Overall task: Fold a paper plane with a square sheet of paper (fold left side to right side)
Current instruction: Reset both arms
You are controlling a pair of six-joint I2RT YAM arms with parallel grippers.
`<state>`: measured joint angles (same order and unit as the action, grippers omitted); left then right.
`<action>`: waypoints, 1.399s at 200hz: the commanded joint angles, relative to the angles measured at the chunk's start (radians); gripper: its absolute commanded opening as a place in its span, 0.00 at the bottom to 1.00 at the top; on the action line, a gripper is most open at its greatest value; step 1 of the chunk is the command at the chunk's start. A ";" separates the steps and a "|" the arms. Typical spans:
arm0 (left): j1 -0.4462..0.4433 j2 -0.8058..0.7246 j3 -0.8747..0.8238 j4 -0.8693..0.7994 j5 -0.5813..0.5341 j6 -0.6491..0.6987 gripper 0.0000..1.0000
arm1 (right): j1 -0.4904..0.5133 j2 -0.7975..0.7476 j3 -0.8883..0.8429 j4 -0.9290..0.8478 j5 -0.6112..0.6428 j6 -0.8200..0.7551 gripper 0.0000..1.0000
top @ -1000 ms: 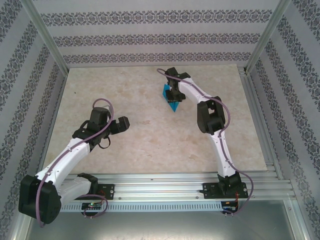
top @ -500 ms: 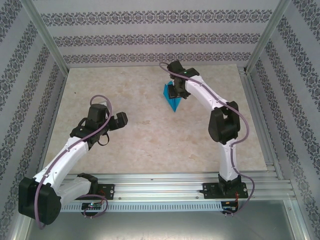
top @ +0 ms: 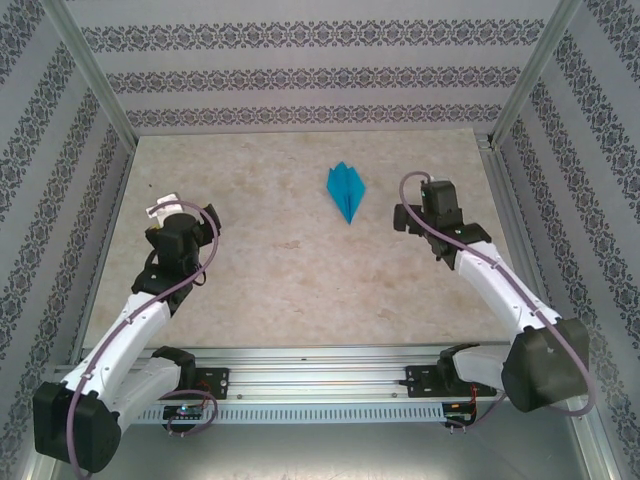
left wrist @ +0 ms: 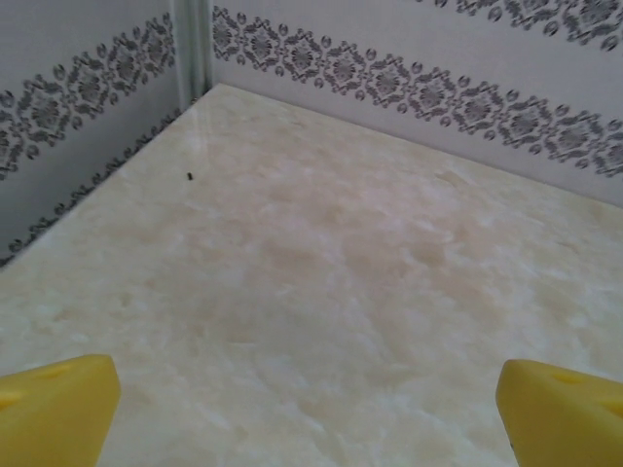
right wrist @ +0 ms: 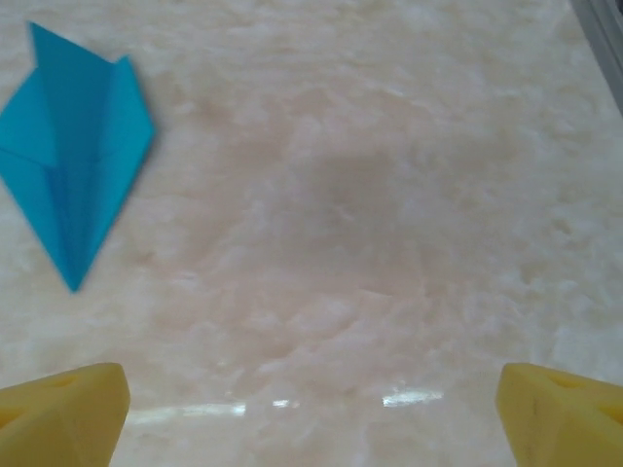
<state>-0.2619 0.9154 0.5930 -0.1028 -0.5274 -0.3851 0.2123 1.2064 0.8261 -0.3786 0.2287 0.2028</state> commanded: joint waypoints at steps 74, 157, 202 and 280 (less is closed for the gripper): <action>0.035 0.229 -0.170 0.484 0.022 0.389 1.00 | -0.212 0.174 -0.368 1.000 -0.063 -0.181 0.98; 0.091 0.384 -0.279 0.849 0.256 0.430 1.00 | -0.234 0.332 -0.465 1.378 -0.148 -0.180 0.98; 0.143 0.607 -0.251 1.037 0.377 0.438 1.00 | -0.234 0.328 -0.469 1.374 -0.136 -0.180 0.98; 0.194 0.645 -0.181 0.937 0.460 0.410 1.00 | -0.233 0.328 -0.466 1.368 -0.146 -0.183 0.98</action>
<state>-0.0769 1.5673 0.4000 0.8013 -0.1085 0.0368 -0.0154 1.5318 0.3630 0.9527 0.1020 0.0235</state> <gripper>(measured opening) 0.997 0.981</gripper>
